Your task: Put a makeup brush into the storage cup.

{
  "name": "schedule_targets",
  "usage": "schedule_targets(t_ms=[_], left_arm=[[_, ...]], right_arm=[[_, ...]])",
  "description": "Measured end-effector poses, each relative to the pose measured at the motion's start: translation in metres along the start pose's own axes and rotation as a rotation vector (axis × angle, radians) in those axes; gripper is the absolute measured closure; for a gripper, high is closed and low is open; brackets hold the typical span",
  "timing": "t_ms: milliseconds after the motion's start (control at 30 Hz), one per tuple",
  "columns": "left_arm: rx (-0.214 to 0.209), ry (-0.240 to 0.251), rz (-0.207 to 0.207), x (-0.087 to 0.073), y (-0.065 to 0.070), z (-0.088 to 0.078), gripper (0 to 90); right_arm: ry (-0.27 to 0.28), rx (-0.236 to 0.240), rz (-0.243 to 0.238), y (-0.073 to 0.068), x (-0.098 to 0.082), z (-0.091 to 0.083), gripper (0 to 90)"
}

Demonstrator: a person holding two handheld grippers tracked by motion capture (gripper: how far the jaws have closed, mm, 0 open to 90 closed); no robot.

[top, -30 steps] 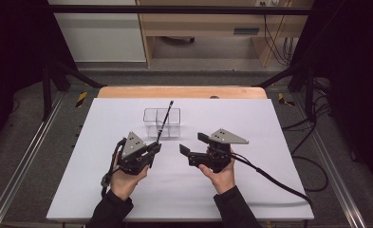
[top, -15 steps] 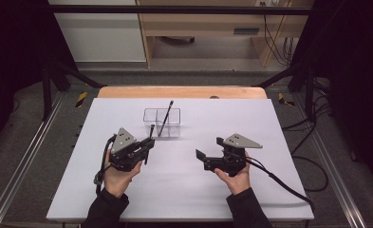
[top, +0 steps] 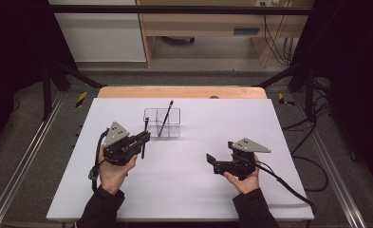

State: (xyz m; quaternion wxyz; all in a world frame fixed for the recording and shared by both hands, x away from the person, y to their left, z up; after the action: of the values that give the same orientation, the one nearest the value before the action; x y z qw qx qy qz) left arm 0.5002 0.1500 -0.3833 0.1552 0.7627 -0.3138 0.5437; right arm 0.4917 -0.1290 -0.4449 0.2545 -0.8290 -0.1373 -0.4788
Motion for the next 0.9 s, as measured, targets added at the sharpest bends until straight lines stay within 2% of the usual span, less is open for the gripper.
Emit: schedule_targets(t_ms=[200,567,900], left_arm=[[0.011,0.010,-0.004,0.007,-0.009,0.001,82.9],[0.009,0.023,-0.006,0.018,-0.021,0.015,82.9],[0.018,0.030,-0.002,0.035,-0.030,0.029,82.9]], right_arm=[[0.000,-0.013,0.007,0.008,-0.004,-0.006,5.4],[-0.001,-0.036,0.017,0.018,-0.011,-0.016,4.9],[-0.006,-0.049,0.001,0.020,-0.015,-0.021,4.1]])
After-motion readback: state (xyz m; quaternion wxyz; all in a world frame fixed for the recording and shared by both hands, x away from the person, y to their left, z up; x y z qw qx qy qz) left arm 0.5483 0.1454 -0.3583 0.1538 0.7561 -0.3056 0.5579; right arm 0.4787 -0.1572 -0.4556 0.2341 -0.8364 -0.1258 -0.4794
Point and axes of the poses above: each handheld gripper's, and its own axes: z roughly forward along the jaws, x roughly out of its top, y roughly to its right, the point moved 7 cm from there along z, roughly forward along the jaws, and after that the axes turned 9 degrees about z, right-handed, at the moved point
